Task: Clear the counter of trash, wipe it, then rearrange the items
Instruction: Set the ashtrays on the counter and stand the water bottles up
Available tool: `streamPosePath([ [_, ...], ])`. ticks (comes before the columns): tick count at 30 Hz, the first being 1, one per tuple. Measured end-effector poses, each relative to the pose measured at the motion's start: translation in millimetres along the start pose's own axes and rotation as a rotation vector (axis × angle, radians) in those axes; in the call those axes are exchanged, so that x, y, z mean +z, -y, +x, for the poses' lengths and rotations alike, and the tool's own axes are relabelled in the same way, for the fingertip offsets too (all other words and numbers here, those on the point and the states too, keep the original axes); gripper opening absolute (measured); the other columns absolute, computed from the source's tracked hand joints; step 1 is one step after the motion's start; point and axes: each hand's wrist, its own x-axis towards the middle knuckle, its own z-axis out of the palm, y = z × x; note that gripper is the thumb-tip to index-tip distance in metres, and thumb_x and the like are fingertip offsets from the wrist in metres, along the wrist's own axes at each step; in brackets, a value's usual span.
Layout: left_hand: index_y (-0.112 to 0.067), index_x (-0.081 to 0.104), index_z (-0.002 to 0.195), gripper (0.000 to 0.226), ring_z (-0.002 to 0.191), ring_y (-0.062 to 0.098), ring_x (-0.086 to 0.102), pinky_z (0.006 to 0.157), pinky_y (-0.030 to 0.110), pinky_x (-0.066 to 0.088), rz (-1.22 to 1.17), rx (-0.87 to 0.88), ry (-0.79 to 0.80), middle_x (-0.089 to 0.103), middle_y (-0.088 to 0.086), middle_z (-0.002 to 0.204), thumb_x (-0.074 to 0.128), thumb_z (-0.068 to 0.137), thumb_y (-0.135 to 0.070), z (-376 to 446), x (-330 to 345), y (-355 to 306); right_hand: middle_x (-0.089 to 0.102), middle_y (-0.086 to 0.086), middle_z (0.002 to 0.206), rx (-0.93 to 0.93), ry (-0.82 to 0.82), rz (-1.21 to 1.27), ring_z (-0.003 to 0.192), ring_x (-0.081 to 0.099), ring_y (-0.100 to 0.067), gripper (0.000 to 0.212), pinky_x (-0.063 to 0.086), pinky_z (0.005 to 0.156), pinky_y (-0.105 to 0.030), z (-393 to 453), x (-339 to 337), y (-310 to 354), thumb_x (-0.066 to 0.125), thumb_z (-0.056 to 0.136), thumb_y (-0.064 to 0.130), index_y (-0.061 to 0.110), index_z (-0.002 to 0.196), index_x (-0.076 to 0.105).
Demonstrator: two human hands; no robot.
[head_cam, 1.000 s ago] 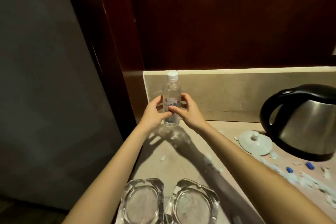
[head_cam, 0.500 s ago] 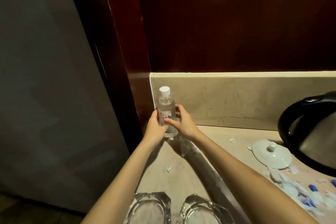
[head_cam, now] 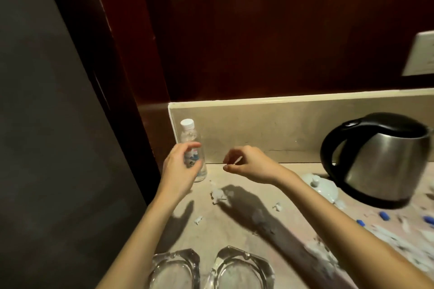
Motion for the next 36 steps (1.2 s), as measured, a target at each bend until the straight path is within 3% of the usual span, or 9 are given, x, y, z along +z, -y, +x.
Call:
streamPosePath([
  [5, -0.028, 0.067, 0.097, 0.015, 0.101, 0.001, 0.060, 0.079, 0.012, 0.040, 0.018, 0.042, 0.441, 0.068, -0.010, 0.103, 0.067, 0.085, -0.018, -10, 36, -44, 0.069, 0.006, 0.096, 0.045, 0.077, -0.142, 0.088, 0.063, -0.012, 0.018, 0.048, 0.078, -0.028, -60, -33, -12, 0.065, 0.088, 0.034, 0.019, 0.097, 0.067],
  [9, -0.024, 0.069, 0.097, 0.013, 0.096, 0.002, 0.063, 0.073, 0.006, 0.041, -0.005, 0.100, 0.574, 0.071, -0.010, 0.098, 0.068, 0.084, -0.019, -31, 76, -75, 0.069, 0.007, 0.095, 0.123, 0.097, -0.218, 0.090, 0.063, -0.012, 0.017, 0.050, 0.081, -0.030, -114, -54, -32, 0.064, 0.088, 0.034, 0.020, 0.097, 0.068],
  [18, -0.016, 0.071, 0.093, 0.012, 0.086, 0.009, 0.068, 0.080, 0.025, 0.054, -0.082, 0.248, 0.842, 0.072, -0.002, 0.090, 0.069, 0.082, -0.013, -87, 178, -153, 0.061, 0.017, 0.078, 0.365, -0.003, -0.252, 0.082, 0.060, -0.006, 0.014, 0.045, 0.069, -0.023, -234, -108, -82, 0.064, 0.087, 0.039, 0.026, 0.089, 0.067],
  [22, -0.022, 0.071, 0.094, 0.014, 0.086, 0.006, 0.068, 0.083, 0.028, 0.055, -0.084, 0.266, 0.896, 0.072, -0.008, 0.090, 0.071, 0.081, -0.020, -100, 214, -178, 0.067, 0.010, 0.089, 0.444, -0.044, -0.218, 0.087, 0.063, -0.008, 0.017, 0.053, 0.080, -0.031, -272, -128, -102, 0.065, 0.086, 0.037, 0.022, 0.092, 0.068],
  [25, -0.020, 0.070, 0.098, 0.015, 0.087, 0.008, 0.067, 0.079, 0.019, 0.051, -0.074, 0.267, 0.904, 0.071, -0.007, 0.094, 0.069, 0.083, -0.020, -110, 234, -197, 0.068, 0.004, 0.095, 0.512, -0.153, -0.251, 0.088, 0.063, -0.012, 0.019, 0.051, 0.080, -0.029, -291, -147, -118, 0.065, 0.086, 0.037, 0.020, 0.095, 0.068],
  [28, -0.013, 0.070, 0.103, 0.020, 0.091, 0.012, 0.067, 0.080, 0.020, 0.049, -0.065, 0.247, 0.920, 0.072, -0.001, 0.097, 0.068, 0.083, -0.020, -117, 250, -209, 0.066, -0.006, 0.108, 0.645, -0.322, -0.364, 0.100, 0.060, -0.021, 0.032, 0.048, 0.084, -0.032, -300, -164, -136, 0.064, 0.087, 0.035, 0.012, 0.109, 0.062],
  [31, -0.014, 0.069, 0.100, 0.018, 0.089, 0.014, 0.067, 0.081, 0.023, 0.050, -0.077, 0.209, 0.937, 0.071, 0.001, 0.096, 0.068, 0.083, -0.020, -122, 262, -211, 0.060, -0.013, 0.120, 0.793, -0.333, -0.407, 0.108, 0.056, -0.028, 0.046, 0.047, 0.087, -0.036, -300, -168, -149, 0.061, 0.088, 0.040, 0.006, 0.118, 0.054],
  [33, -0.019, 0.068, 0.097, 0.015, 0.081, 0.010, 0.064, 0.078, 0.023, 0.050, -0.076, 0.188, 0.922, 0.071, -0.001, 0.093, 0.068, 0.083, -0.021, -123, 268, -210, 0.060, -0.016, 0.117, 0.845, -0.265, -0.425, 0.104, 0.057, -0.030, 0.040, 0.043, 0.076, -0.032, -296, -167, -152, 0.059, 0.090, 0.039, 0.004, 0.107, 0.055],
  [36, -0.019, 0.068, 0.096, 0.014, 0.075, 0.004, 0.060, 0.076, 0.022, 0.050, -0.064, 0.162, 0.902, 0.069, -0.003, 0.088, 0.067, 0.083, -0.022, -123, 275, -209, 0.063, -0.015, 0.107, 0.861, -0.228, -0.427, 0.089, 0.053, -0.028, 0.036, 0.036, 0.070, -0.029, -291, -165, -156, 0.059, 0.090, 0.042, 0.012, 0.073, 0.047],
])
